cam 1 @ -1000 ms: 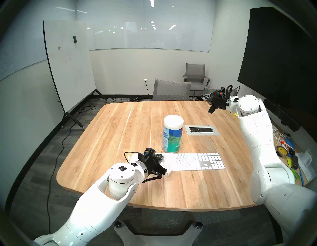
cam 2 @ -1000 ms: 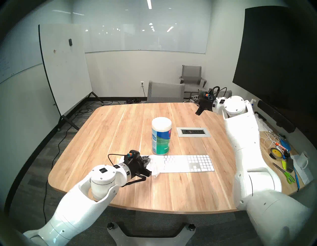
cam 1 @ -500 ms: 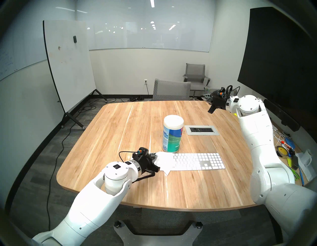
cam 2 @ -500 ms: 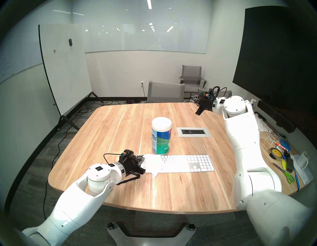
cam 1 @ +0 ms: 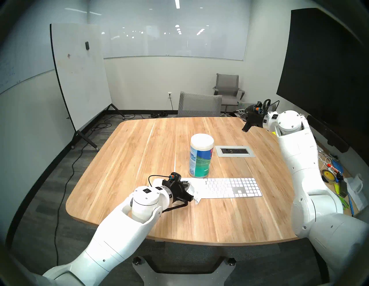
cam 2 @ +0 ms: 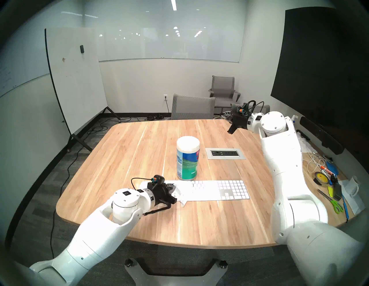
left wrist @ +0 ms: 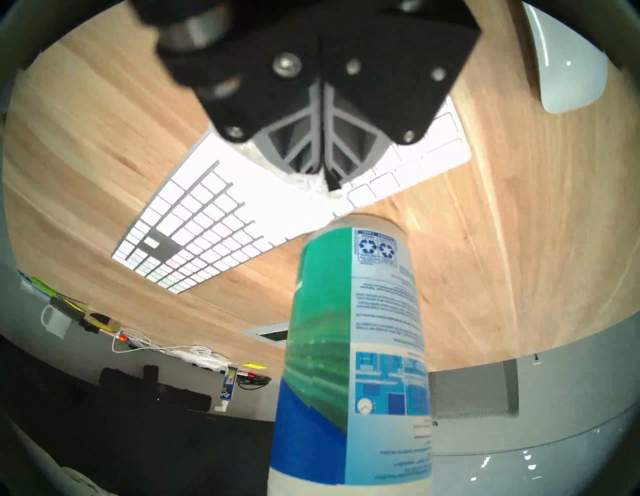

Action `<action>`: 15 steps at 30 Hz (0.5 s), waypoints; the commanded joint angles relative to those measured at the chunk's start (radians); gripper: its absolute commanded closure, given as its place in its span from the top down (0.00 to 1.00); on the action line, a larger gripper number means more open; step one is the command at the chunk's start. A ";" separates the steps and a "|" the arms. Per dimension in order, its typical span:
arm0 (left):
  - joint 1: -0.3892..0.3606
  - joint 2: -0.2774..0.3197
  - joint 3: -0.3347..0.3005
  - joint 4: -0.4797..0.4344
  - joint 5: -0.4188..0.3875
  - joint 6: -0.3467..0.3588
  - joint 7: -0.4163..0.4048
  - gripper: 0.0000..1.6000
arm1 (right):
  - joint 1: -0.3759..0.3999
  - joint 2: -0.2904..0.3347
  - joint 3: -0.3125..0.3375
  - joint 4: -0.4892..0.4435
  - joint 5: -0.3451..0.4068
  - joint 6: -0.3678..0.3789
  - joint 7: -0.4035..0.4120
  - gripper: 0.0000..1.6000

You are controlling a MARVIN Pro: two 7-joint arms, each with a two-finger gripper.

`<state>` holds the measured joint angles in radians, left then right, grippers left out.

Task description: Wipe the keyboards and mice with a disinfecting wipe, then set the wipe down

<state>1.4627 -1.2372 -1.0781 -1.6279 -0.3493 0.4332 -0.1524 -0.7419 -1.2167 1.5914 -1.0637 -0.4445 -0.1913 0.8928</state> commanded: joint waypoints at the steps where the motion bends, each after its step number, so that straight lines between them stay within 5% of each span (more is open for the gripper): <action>1: -0.036 -0.015 -0.007 0.051 -0.002 -0.072 -0.024 0.00 | 0.028 -0.003 0.003 -0.016 0.004 0.000 -0.002 0.00; 15: -0.104 -0.060 0.029 0.157 0.016 -0.118 -0.057 0.00 | 0.028 -0.003 0.003 -0.016 0.004 0.000 -0.002 0.00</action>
<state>1.4165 -1.2546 -1.0638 -1.4775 -0.3406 0.3372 -0.2013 -0.7417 -1.2167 1.5914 -1.0636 -0.4445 -0.1913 0.8929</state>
